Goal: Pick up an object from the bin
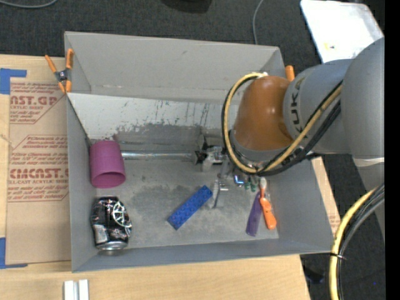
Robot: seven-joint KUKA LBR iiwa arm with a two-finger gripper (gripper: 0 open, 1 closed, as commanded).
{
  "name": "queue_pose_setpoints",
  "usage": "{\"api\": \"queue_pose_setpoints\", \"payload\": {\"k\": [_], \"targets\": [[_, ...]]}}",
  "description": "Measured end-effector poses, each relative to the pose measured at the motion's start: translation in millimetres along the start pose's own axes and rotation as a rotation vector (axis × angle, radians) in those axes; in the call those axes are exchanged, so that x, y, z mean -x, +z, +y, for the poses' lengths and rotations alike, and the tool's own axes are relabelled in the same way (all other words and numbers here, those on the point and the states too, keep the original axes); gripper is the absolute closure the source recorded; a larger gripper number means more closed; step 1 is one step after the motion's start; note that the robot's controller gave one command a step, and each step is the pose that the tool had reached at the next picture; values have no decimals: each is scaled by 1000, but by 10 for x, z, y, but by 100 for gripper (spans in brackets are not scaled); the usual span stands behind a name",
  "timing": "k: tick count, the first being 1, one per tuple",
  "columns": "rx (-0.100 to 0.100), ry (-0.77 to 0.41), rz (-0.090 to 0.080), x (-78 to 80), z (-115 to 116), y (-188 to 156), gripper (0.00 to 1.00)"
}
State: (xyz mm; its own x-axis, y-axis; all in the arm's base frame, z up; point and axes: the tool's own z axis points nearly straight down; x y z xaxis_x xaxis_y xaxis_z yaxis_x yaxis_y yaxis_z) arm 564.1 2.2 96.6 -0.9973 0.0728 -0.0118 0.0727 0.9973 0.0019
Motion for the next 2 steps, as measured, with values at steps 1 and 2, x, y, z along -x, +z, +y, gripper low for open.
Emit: {"api": "queue_pose_setpoints", "payload": {"k": [1, 2], "targets": [[-1, 18, 10, 23, -85, 152, 0], [-1, 31, 11, -26, -37, 213, 0]]}}
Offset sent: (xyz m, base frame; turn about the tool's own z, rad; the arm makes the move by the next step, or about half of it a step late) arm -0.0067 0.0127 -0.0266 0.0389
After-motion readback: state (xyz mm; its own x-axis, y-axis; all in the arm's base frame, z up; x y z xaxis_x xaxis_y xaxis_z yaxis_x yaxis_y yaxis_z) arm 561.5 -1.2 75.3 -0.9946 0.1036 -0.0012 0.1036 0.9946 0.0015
